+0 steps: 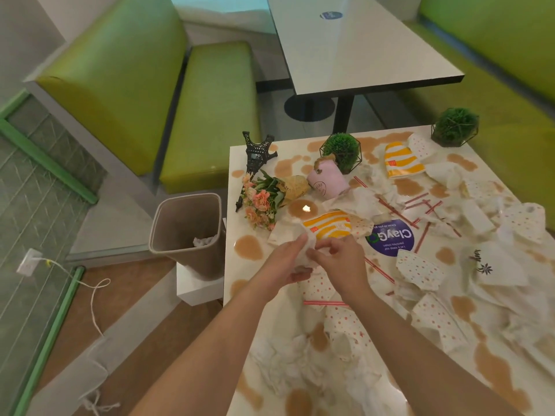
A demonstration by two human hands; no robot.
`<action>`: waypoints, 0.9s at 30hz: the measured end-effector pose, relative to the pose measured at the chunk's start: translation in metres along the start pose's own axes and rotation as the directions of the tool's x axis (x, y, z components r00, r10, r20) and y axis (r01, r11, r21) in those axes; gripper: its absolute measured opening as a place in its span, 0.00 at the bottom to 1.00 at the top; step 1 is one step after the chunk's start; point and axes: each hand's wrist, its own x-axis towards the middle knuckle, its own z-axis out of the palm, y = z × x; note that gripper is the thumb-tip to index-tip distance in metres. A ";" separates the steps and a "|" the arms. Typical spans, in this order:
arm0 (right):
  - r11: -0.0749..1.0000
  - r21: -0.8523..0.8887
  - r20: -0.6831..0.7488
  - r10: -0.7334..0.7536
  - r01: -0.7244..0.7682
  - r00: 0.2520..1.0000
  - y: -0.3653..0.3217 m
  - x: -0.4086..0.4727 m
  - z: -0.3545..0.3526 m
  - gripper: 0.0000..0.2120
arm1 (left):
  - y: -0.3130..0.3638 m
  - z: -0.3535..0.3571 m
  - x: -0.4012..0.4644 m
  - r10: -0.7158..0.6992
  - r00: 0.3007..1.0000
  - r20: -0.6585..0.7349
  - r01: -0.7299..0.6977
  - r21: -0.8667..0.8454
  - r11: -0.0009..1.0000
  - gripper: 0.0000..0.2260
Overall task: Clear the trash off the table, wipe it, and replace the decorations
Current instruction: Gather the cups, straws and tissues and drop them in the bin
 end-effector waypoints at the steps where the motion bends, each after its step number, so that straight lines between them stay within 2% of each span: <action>1: 1.000 -0.022 0.029 0.004 -0.003 1.000 0.002 -0.002 0.001 0.04 | -0.005 -0.003 0.001 0.002 1.000 -0.022 -0.001 0.047 0.999 0.14; 4: 0.996 -0.092 0.115 -0.010 0.021 0.993 0.013 -0.011 0.003 0.08 | -0.021 -0.015 0.008 0.006 0.995 -0.098 0.016 0.221 0.975 0.23; 6: 0.968 -0.232 0.150 -0.059 0.093 0.987 0.019 -0.016 -0.001 0.05 | -0.028 -0.020 0.009 -0.004 0.984 -0.178 0.056 0.290 0.955 0.27; 8: 0.893 -0.403 0.249 -0.102 0.199 0.963 0.024 -0.021 -0.007 0.05 | -0.030 -0.023 0.010 -0.003 0.974 -0.227 0.083 0.345 0.935 0.29; 10: 0.799 -0.531 0.365 -0.084 0.282 0.927 0.025 -0.028 -0.009 0.09 | -0.033 -0.024 0.007 0.014 0.967 -0.256 0.088 0.382 0.920 0.27; 13: 0.691 -0.627 0.446 -0.060 0.360 0.893 0.029 -0.039 -0.003 0.13 | -0.043 -0.027 0.004 0.019 0.961 -0.274 0.084 0.360 0.929 0.16; 16: 0.637 -0.657 0.458 -0.088 0.403 0.885 0.032 -0.044 0.005 0.14 | -0.055 -0.033 0.003 -0.002 0.960 -0.280 0.101 0.340 0.935 0.10; 19: 0.608 -0.677 0.443 -0.114 0.415 0.889 0.031 -0.047 0.010 0.12 | -0.060 -0.040 -0.001 -0.046 0.954 -0.297 0.098 0.162 0.982 0.02; 20: 0.598 -0.681 0.444 -0.122 0.422 0.888 0.030 -0.048 0.012 0.11 | -0.061 -0.042 -0.002 -0.043 0.951 -0.305 0.090 0.141 0.986 0.03; 21: 0.599 -0.677 0.444 -0.132 0.428 0.886 0.029 -0.048 0.014 0.10 | -0.060 -0.045 -0.004 -0.019 0.948 -0.318 0.070 0.150 0.986 0.04; 25: 0.661 -0.613 0.397 -0.215 0.433 0.892 0.014 -0.041 0.019 0.06 | -0.058 -0.057 -0.007 0.021 0.939 -0.342 0.065 0.237 0.969 0.20; 27: 0.723 -0.542 0.325 -0.289 0.428 0.900 -0.003 -0.035 0.023 0.05 | -0.054 -0.067 -0.007 0.006 0.940 -0.341 0.075 0.224 0.972 0.23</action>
